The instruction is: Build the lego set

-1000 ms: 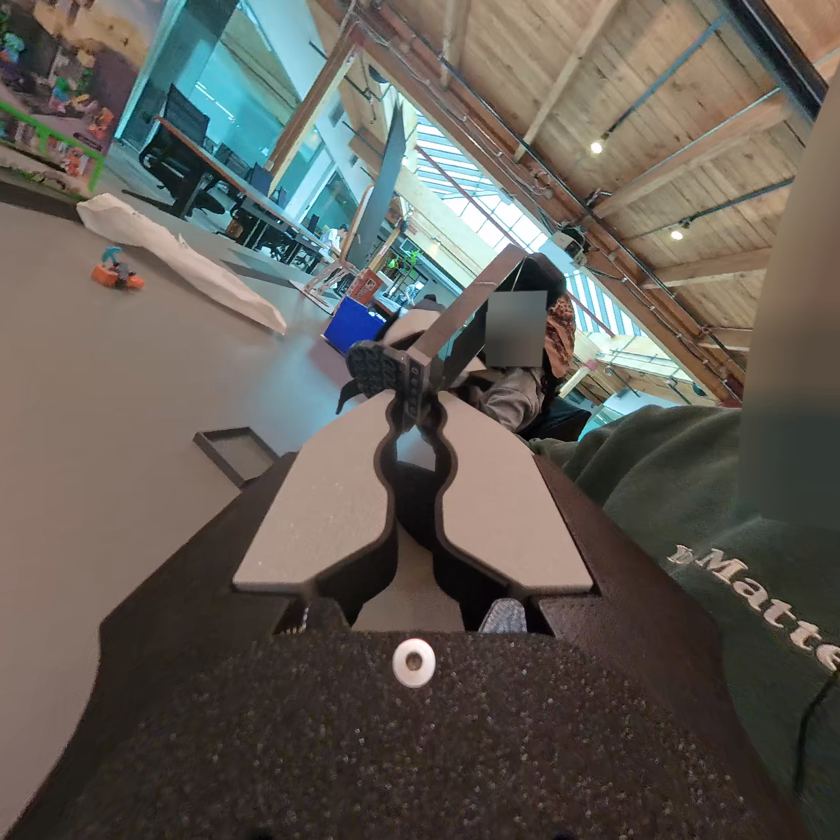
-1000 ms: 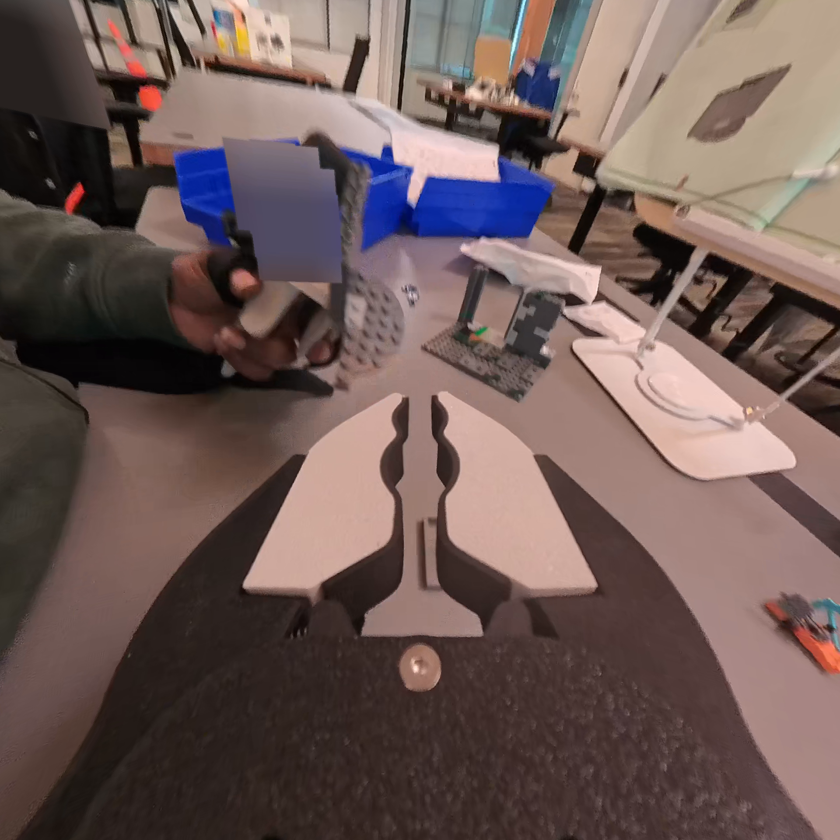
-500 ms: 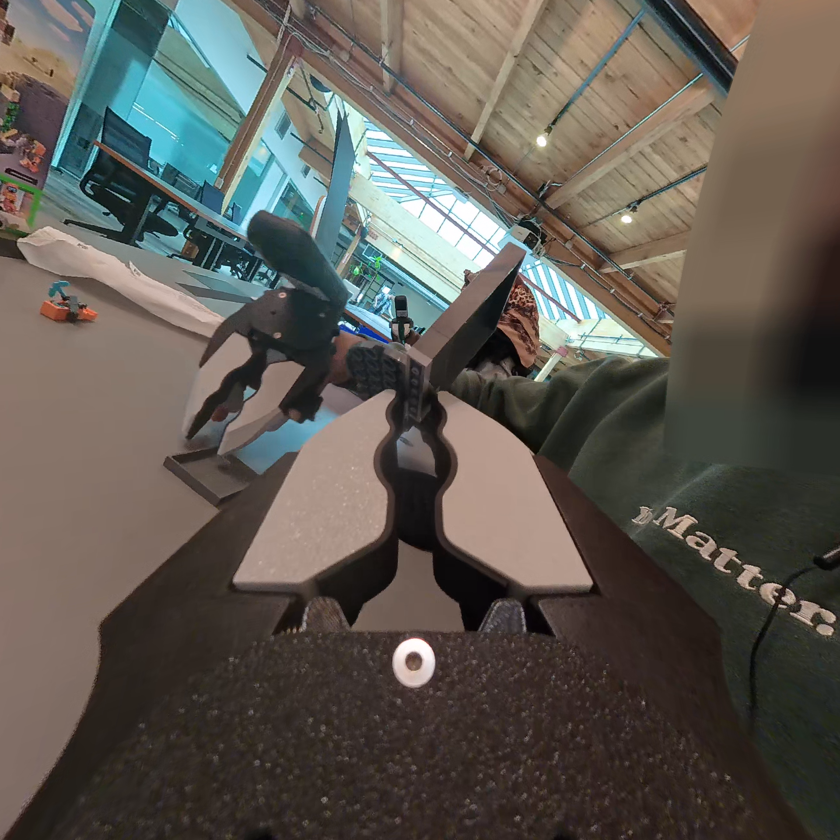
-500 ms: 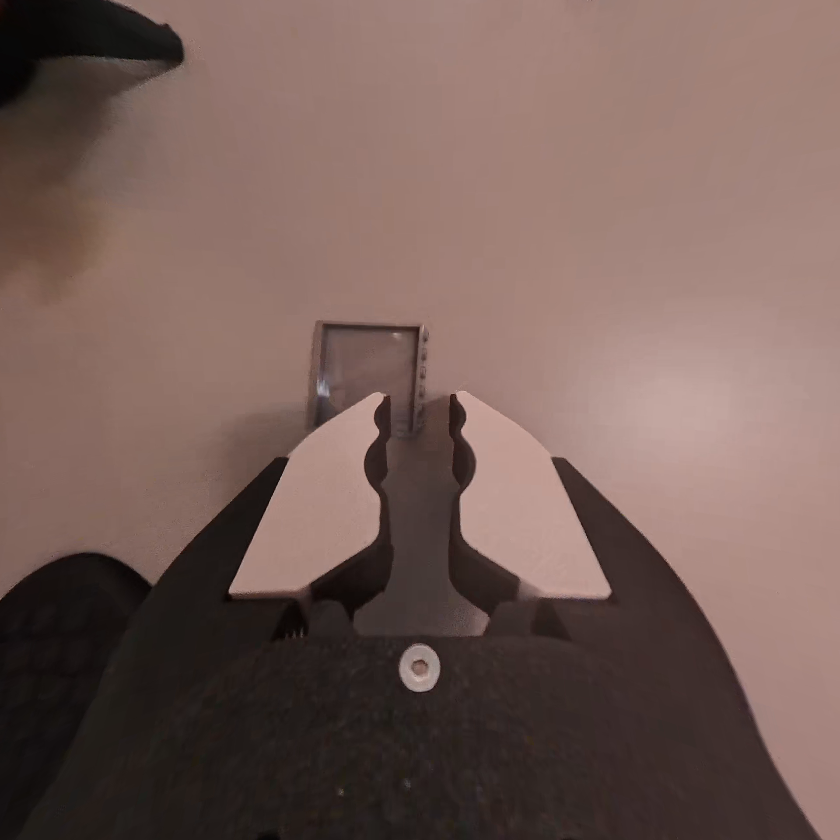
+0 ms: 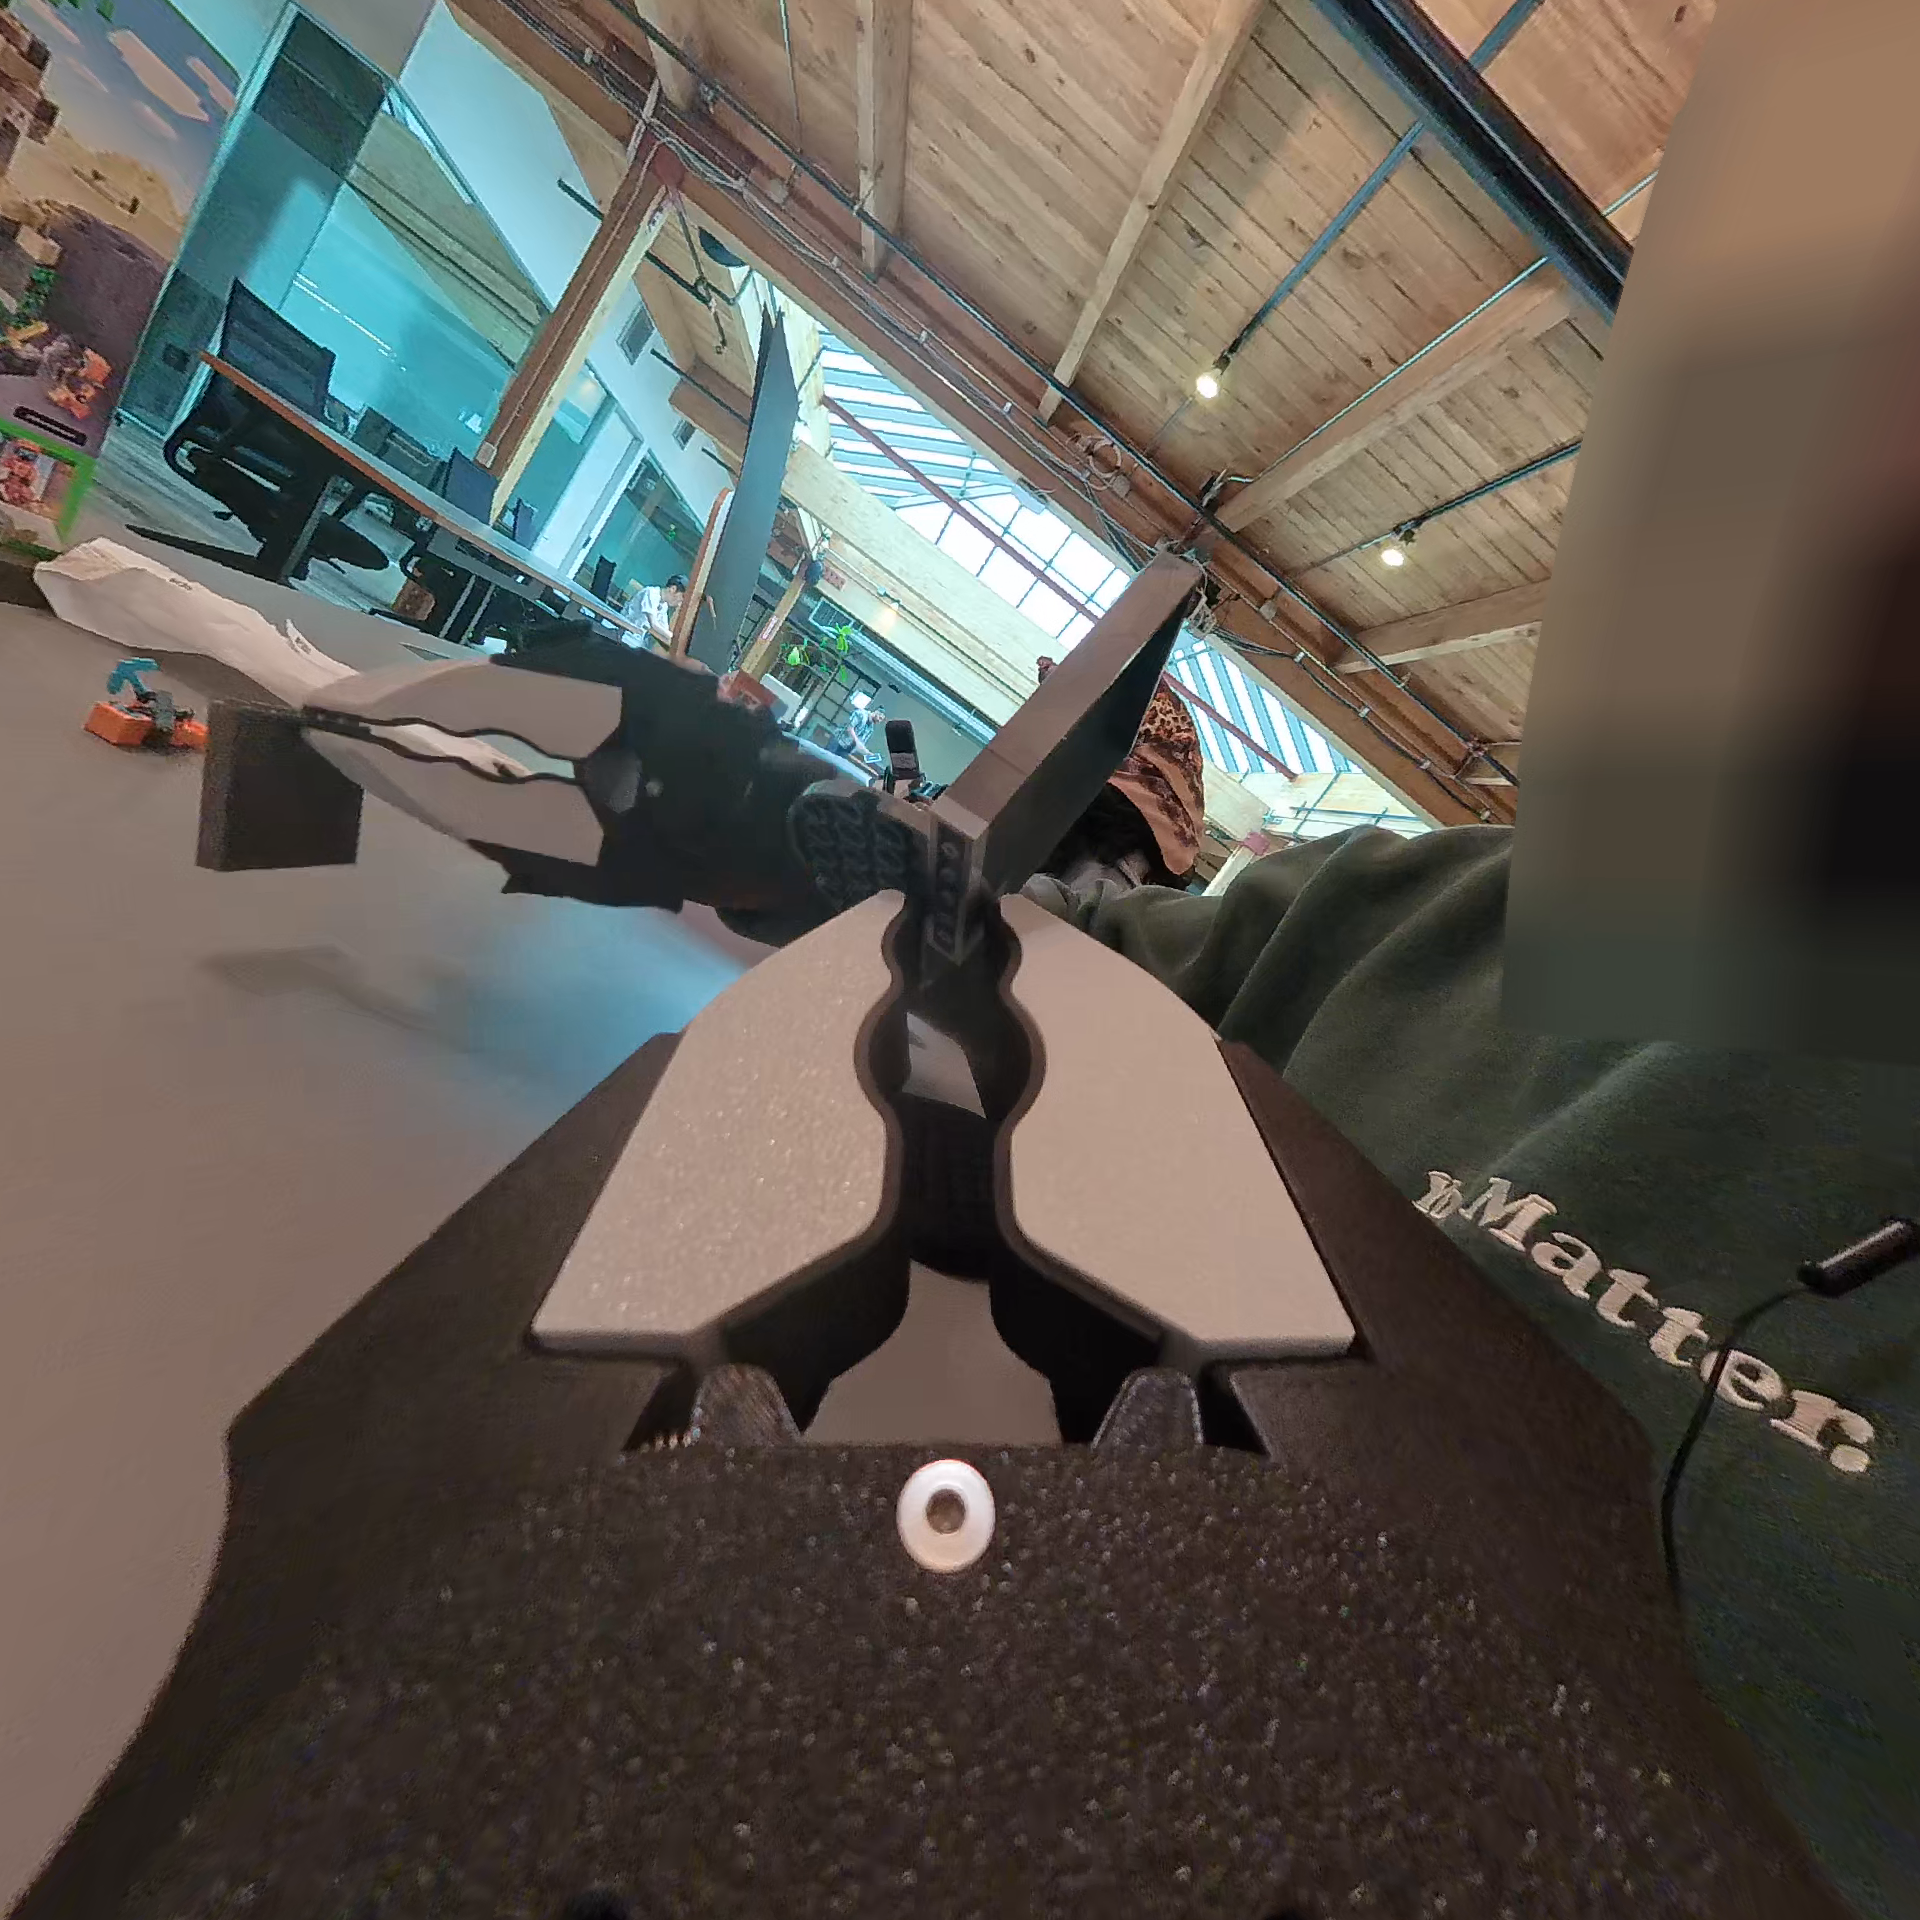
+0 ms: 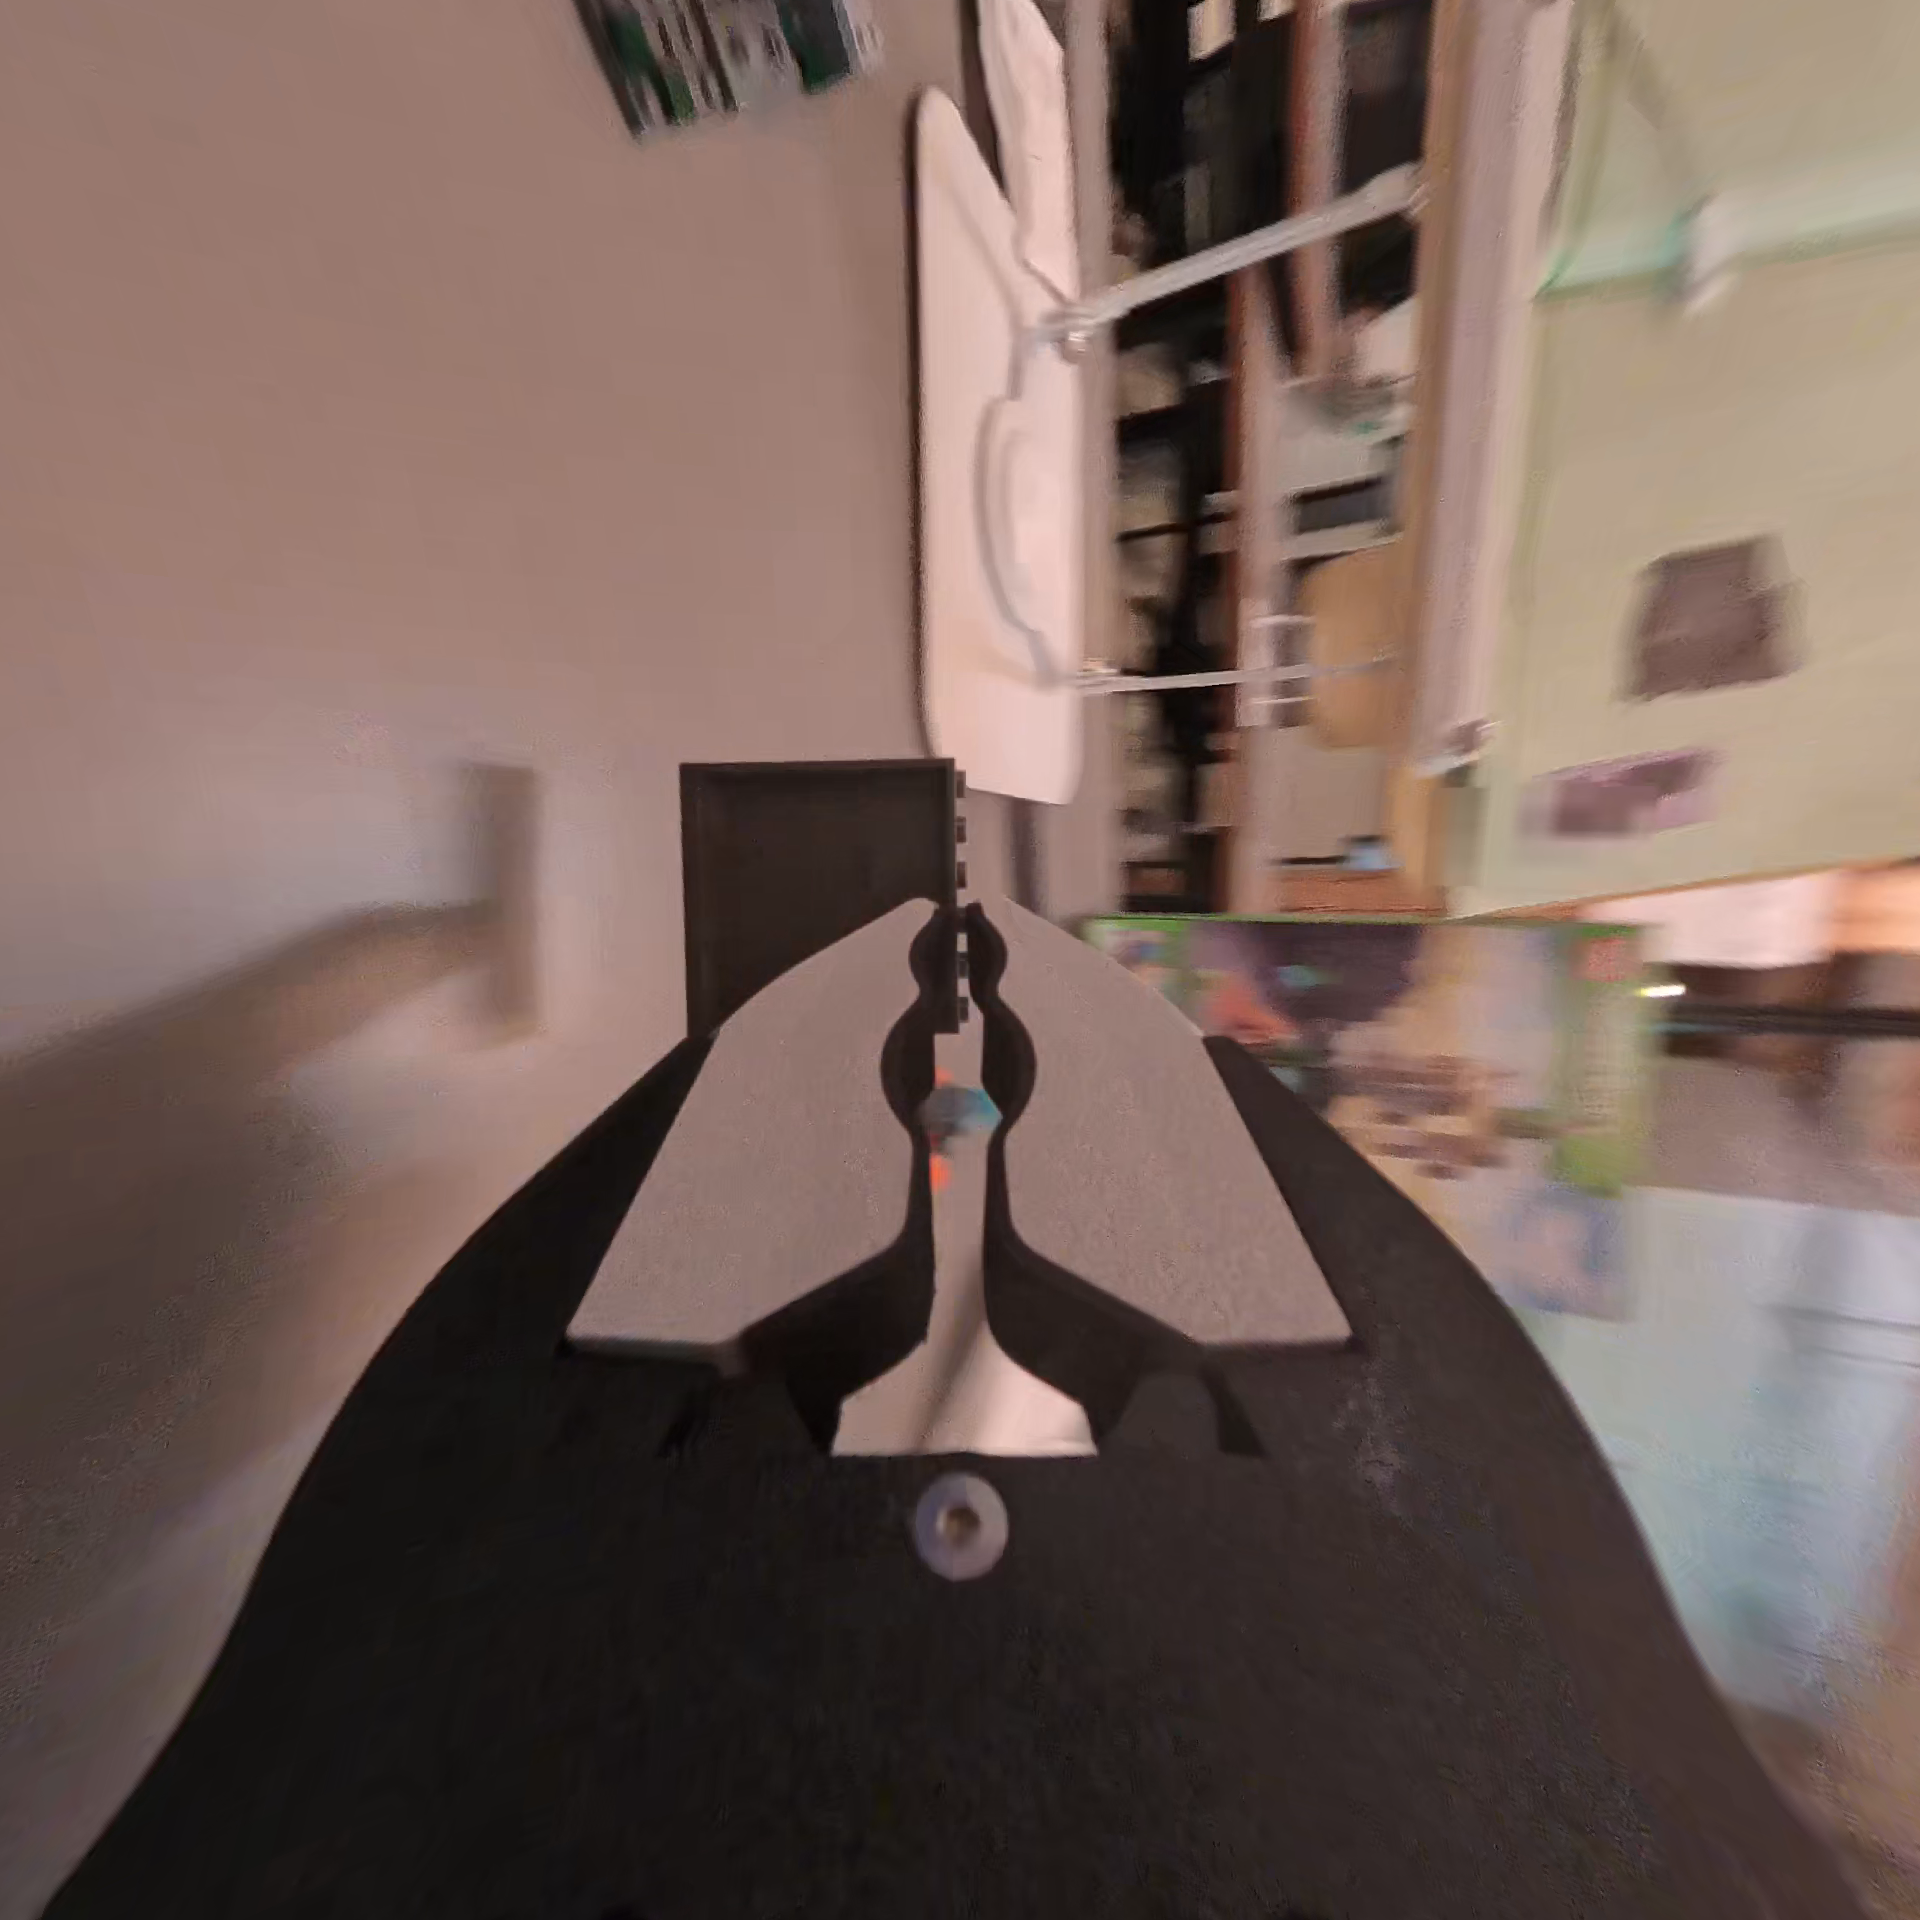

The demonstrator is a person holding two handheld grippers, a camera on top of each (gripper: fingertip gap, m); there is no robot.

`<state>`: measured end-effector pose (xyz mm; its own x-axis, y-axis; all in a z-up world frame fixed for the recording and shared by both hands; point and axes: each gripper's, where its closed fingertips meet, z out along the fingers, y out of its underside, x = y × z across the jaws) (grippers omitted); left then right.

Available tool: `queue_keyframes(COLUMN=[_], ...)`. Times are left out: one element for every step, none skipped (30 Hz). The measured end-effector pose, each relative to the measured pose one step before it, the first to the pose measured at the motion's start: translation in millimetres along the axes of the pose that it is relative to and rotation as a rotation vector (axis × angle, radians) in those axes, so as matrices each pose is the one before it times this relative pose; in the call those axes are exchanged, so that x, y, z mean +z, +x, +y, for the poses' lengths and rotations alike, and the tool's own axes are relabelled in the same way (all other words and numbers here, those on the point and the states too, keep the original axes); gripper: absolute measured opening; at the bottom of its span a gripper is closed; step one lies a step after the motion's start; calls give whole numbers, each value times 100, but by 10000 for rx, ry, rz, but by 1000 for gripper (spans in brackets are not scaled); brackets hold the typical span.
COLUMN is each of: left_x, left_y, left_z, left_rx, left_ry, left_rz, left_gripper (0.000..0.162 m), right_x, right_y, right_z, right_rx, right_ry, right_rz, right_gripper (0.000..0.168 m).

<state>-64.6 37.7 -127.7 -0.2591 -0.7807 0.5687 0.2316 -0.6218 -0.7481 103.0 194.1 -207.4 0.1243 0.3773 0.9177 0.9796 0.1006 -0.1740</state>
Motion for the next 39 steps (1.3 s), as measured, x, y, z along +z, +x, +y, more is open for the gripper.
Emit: queue_keyframes(left_x=[-58,-74,-79,-85,-71,-35,16,61,70,64,32,4,-14,-21,3,21,38,58,75,85,82,85,94,77,58,22,-14,-53,-72,-71,-79,-58,-43,-40,-47,-35,-22,-7,10], left_y=[6,-13,15,-5,-19,-21,-22,-2,40,42,20,24,2,9,16,27,25,34,15,-5,1,11,11,12,15,-15,-31,6,-9,-30,-45,-22,-20,-32,-35,-28,-46,-46,-26], left_z=[-14,10,39,64,47,-1,-27,-11,22,62,69,29,-11,-39,-18,20,48,72,93,107,107,107,122,114,89,89,42,2,-43,-53,-44,-56,-17,-24,-61,-68,-56,-13,27], left_rx=[-6,15,33,30,13,-22,-45,-26,5,22,10,-11,-12,-2,2,7,8,-5,-15,-25,-34,-30,-10,-5,0,13,15,4,-3,-8,-12,-16,-12,-2,-22,-43,-36,-17,-3], left_ry=[19,8,-11,-22,-5,15,19,-3,-26,-38,-25,0,17,23,11,-9,-19,-27,-37,-38,-38,-39,-51,-49,-41,-36,-17,11,32,35,35,30,9,10,22,36,24,-7,-14], left_rz=[-16,-33,-28,-28,-26,0,16,28,31,19,6,11,0,-2,1,1,11,21,18,16,26,26,19,18,13,-13,-23,-9,-8,-21,-20,-3,2,-7,5,16,6,2,5], left_gripper=[11,11,11,11,11,11,10,11,10,11,11,11,11,11,11,11,11,11,11,11,11,11,11,11,11,11,11,11,11,11,11,11,11,11,11,11,11,11,11], right_x=[104,7,-191,-379,-526,-635,-653,-699,-746,-736,-701,-703,-697,-633,-504,-379,-282,-185,-51,-9,23,117,230,286,319,378,434,481,522,525,421,173,10,-34,-164,-315,-421,-456,-357], right_y=[-108,-788,-941,-794,-398,-278,-332,-417,-505,-591,-622,-532,-403,-444,-587,-528,-391,-302,-147,12,176,409,291,225,307,54,194,199,97,88,-138,-203,87,333,789,1349,1827,2549,2953], right_z=[143,61,-21,-144,-255,-345,-374,-424,-505,-525,-482,-491,-523,-456,-304,-144,-57,61,274,280,128,189,292,197,38,-10,-69,-119,78,370,407,-7,-137,70,-40,-169,-198,31,481], right_rx=[-823,-334,-3,12,-31,6,128,182,138,142,210,204,125,34,63,244,434,499,462,431,414,362,172,7,-32,-10,-10,-80,-75,-69,-137,-97,-27,-120,-150,-87,3,-55,-271], right_ry=[-29,70,102,132,156,159,116,121,184,182,132,144,169,154,95,66,97,83,-8,12,118,31,-115,-111,-65,-105,-128,-85,-207,-399,-389,-104,-37,-198,-99,57,141,55,-216], right_rz=[430,-15,-175,-157,-6,-79,-204,-250,-268,-286,-300,-232,-122,-152,-286,-313,-356,-469,-546,-622,-660,-611,-762,-797,-685,-804,-620,-497,-484,-424,-479,-413,-132,111,469,826,1070,1507,1760], right_gripper=[3,3,3,3,3,3,3,3,3,4,5,7,7,8,8,8,9,9,10,11,11,12,14,15,17,18,18,19,18,16,11,4,3,3,3,2,3,3,3])
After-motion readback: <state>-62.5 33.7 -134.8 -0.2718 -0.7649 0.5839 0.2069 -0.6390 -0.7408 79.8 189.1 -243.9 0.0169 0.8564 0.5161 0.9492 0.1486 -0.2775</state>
